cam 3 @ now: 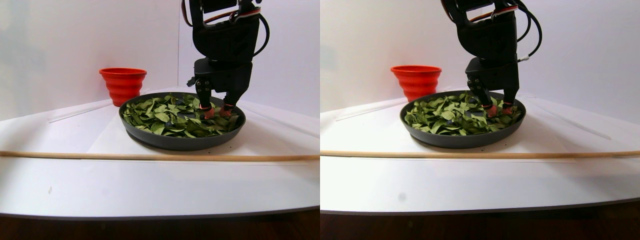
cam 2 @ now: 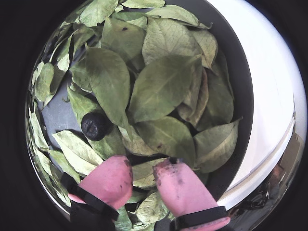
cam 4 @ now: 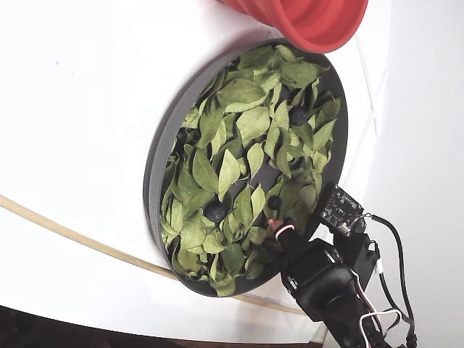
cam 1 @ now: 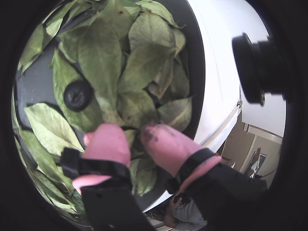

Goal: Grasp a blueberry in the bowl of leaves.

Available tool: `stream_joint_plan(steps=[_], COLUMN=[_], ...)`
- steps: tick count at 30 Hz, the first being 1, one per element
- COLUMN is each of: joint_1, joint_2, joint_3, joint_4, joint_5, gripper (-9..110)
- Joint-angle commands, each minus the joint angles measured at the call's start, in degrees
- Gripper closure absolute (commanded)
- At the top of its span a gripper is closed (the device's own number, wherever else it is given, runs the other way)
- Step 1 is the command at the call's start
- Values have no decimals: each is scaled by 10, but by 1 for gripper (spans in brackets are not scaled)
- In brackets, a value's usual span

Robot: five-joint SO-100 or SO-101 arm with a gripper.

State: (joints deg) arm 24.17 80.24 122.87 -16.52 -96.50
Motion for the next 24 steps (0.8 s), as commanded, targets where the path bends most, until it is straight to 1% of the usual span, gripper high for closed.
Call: stream_joint_plan(steps=[1,24], joint_1=[17,-14], joint_2=[11,53], joint_3=[-11,3], joint_4=[-11,2], joint_5=[-1,24], gripper=[93,90])
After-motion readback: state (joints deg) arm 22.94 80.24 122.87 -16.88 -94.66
